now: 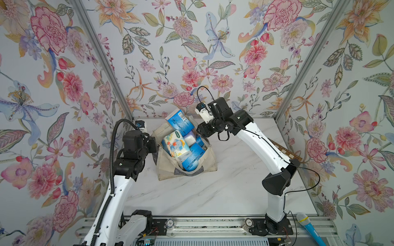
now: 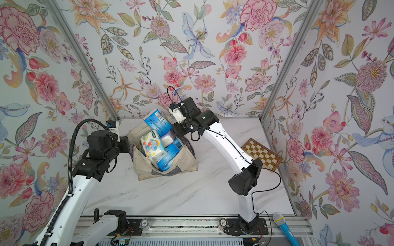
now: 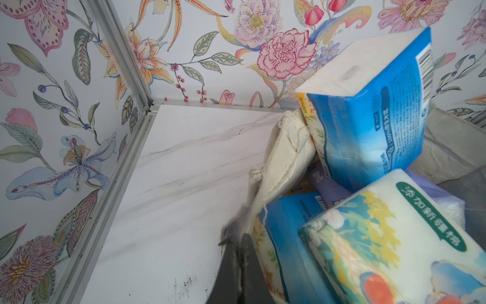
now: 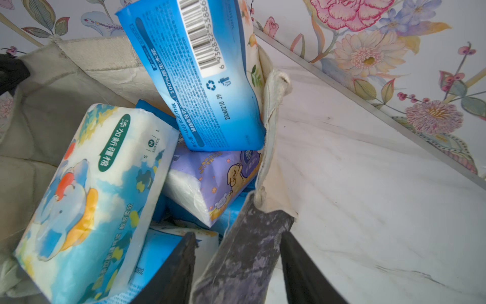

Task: Put tissues into the canvas bag
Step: Adjust the canvas bag at the center of the board.

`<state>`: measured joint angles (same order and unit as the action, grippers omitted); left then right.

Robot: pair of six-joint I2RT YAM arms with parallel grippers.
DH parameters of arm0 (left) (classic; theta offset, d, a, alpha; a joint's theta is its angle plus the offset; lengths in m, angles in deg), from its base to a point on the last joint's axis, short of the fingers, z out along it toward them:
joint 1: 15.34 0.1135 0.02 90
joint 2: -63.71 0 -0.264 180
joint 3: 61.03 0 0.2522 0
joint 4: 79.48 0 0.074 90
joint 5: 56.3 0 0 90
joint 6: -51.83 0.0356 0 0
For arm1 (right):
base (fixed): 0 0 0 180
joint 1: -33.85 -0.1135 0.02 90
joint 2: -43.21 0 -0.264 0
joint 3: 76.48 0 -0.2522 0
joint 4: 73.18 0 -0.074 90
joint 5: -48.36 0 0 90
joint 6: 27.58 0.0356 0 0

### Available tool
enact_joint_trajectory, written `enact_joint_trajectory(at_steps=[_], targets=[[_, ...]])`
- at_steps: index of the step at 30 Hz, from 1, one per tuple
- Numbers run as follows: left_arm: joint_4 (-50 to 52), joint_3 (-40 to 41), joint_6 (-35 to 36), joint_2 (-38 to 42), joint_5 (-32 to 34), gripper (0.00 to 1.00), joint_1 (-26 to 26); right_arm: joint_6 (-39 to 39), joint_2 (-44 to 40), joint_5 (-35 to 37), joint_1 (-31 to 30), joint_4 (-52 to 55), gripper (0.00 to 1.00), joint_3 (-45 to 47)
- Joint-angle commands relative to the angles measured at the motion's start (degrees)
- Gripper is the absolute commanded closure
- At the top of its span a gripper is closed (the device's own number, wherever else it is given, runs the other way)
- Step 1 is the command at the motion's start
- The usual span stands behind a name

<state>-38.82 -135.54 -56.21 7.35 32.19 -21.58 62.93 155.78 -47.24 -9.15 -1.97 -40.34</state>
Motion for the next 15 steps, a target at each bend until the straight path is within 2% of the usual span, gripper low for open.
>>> enact_joint_trajectory(at_steps=[1, 7, 12, 15], targets=[[-3.5, 0.3, -0.9, 0.1, 0.4, 1.0, 1.0, 1.0, 2.1, -1.9, -1.0, 1.3, 0.45, -0.4], [-3.9, 0.4, -1.0, -0.2, -0.1, 1.0, 0.9, 1.0, 4.1, 0.5, -1.2, 3.3, 0.47, -1.7], [-4.1, 0.4, -1.1, -0.4, -0.2, 1.0, 1.1, 1.4, 5.9, 7.4, -1.2, 5.7, 0.83, -2.8], [-4.4, 0.5, -1.1, -0.9, 0.5, 1.0, 1.0, 0.7, 5.7, 11.3, -1.1, 5.6, 0.99, -3.2]])
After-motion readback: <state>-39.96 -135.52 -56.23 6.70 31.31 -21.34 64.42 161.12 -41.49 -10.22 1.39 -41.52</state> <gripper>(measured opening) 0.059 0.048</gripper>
